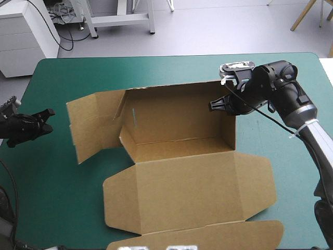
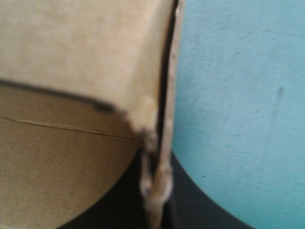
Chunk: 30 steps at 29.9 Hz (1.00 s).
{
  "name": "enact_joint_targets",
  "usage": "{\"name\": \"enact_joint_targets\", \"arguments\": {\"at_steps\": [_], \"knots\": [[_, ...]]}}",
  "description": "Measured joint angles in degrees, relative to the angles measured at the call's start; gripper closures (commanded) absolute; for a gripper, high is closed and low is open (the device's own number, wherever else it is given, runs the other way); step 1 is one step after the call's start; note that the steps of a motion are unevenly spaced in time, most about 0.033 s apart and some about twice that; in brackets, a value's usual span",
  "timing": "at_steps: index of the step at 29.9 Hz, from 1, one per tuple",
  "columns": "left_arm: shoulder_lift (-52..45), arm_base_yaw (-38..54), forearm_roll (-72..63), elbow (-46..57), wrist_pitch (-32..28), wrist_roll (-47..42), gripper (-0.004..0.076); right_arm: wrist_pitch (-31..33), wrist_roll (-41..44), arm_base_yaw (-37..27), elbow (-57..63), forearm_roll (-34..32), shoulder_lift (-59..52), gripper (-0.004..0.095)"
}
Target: Fold the box
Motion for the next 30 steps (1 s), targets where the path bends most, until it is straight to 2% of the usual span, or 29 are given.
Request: {"name": "enact_joint_targets", "arguments": {"at_steps": [2, 6, 22, 30], "knots": [[0.0, 0.0, -0.22, 0.02, 0.01, 0.0, 0.0734, 0.38, -0.52, 0.0, 0.48, 3.97, 0.0, 0.0927], [0.0, 0.0, -1.3, 0.02, 0.01, 0.0, 0.0734, 0.52, -0.4, 0.06, 3.05, 6.18, 0.0, 0.0927], [0.0, 0.0, -2.59, 0.02, -0.38, 0.0, 0.0734, -0.71, 0.55, 0.06, 6.2, -2.11, 3.29, 0.0927], [0.0, 0.0, -2.75, 0.02, 0.39, 0.0, 0.0734, -9.35, 3.15, 0.06, 5.57, -5.33, 8.75, 0.0925]]}}
